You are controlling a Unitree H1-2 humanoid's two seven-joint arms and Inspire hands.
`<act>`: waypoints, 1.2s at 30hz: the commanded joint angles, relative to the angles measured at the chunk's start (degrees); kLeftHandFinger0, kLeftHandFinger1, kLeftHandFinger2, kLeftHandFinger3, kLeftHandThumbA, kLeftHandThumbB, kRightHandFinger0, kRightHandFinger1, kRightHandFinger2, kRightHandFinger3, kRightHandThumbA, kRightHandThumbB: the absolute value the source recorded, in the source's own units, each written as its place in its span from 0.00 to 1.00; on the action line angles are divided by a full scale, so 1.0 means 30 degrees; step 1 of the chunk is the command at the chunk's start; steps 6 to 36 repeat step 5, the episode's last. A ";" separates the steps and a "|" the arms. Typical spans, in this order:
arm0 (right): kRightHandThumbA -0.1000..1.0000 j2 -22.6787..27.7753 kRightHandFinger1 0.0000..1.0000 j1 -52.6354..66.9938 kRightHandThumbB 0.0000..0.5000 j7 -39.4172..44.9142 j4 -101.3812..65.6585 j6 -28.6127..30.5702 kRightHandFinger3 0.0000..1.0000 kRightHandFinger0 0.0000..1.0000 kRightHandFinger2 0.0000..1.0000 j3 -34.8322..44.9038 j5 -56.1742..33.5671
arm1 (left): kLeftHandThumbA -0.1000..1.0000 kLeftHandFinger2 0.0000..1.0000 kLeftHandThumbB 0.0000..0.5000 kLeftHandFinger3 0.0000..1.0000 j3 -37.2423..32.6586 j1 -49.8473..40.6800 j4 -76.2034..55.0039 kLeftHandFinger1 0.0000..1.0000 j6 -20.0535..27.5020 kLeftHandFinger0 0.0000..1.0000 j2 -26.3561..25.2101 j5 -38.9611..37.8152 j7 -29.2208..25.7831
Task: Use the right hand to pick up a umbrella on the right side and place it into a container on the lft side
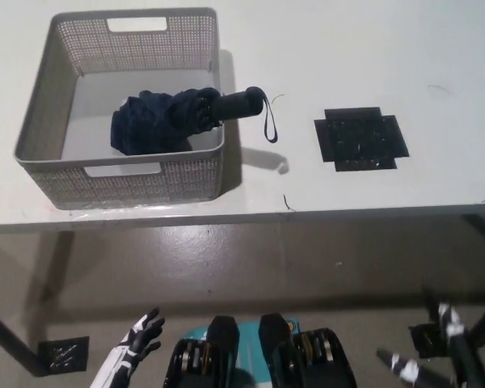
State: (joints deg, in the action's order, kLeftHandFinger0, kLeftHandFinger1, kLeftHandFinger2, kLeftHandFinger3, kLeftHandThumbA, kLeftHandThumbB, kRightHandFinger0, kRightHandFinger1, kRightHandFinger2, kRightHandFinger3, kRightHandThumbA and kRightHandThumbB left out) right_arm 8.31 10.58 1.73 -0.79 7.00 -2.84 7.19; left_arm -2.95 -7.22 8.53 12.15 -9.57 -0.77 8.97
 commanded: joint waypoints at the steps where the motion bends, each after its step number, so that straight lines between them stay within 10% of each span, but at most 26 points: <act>1: 1.00 -0.0909 1.00 0.0027 0.68 0.0958 0.0834 0.4394 1.00 1.00 1.00 -0.0081 -0.3258 | 1.00 1.00 0.43 1.00 0.0510 -0.0318 -0.0141 1.00 0.1590 1.00 -0.0259 -0.0302 -0.0139; 36: 1.00 -0.1145 1.00 -0.0150 0.65 0.1059 0.2016 0.4951 1.00 1.00 1.00 0.0121 -0.3388 | 1.00 1.00 0.44 1.00 0.0684 -0.0102 0.0050 1.00 0.1644 1.00 -0.0271 -0.0333 -0.0089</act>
